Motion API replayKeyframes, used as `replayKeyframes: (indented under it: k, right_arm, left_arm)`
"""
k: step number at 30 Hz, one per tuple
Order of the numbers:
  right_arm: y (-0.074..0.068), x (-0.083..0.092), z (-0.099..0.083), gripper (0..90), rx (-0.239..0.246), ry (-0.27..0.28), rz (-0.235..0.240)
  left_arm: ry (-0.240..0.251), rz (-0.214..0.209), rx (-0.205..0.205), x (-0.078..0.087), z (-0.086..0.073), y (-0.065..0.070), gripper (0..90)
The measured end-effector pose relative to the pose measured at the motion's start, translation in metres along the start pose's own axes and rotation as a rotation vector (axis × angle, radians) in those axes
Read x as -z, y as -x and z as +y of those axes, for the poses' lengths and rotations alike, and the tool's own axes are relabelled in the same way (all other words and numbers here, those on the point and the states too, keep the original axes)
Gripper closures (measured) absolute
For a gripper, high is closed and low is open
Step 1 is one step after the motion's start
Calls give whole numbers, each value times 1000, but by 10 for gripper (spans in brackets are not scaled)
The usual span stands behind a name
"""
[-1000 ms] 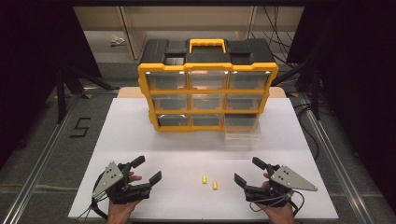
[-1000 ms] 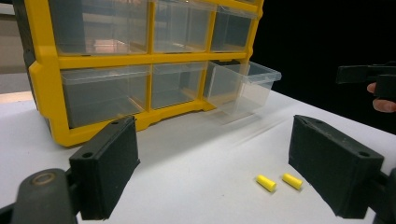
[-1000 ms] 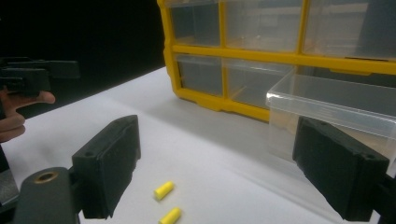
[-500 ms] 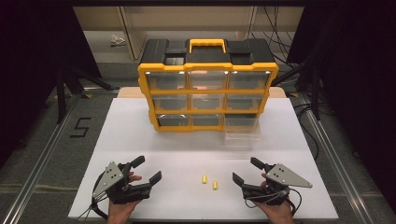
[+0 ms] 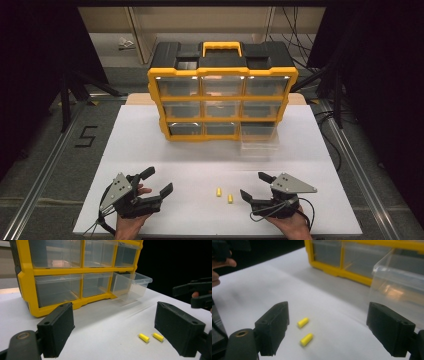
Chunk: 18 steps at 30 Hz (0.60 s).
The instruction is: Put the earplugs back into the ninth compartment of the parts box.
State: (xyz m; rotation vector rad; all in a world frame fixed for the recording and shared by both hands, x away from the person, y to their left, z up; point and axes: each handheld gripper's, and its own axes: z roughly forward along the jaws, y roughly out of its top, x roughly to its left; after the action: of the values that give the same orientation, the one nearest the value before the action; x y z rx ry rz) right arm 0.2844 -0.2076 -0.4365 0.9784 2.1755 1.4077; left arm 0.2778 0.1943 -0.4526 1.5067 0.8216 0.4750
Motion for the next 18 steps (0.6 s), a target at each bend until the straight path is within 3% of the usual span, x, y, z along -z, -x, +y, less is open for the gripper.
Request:
replayKeyframes:
  k: [1, 7, 13, 18]
  right_arm:
    - [-3, -4, 0, 207, 17, -34, 6]
    - [-9, -18, 2, 255, 51, -119, 37]
    - [-14, -27, 3, 289, 65, -157, 46]
    - [-13, -36, 6, 307, 50, -191, 53]
  left_arm:
    - [4, -1, -1, 0, 0, 1, 155]
    - [1, -1, -1, 0, 0, 0, 154]
    - [4, 2, 1, 0, 0, 0, 154]
    - [4, 2, -1, 0, 0, 1, 154]
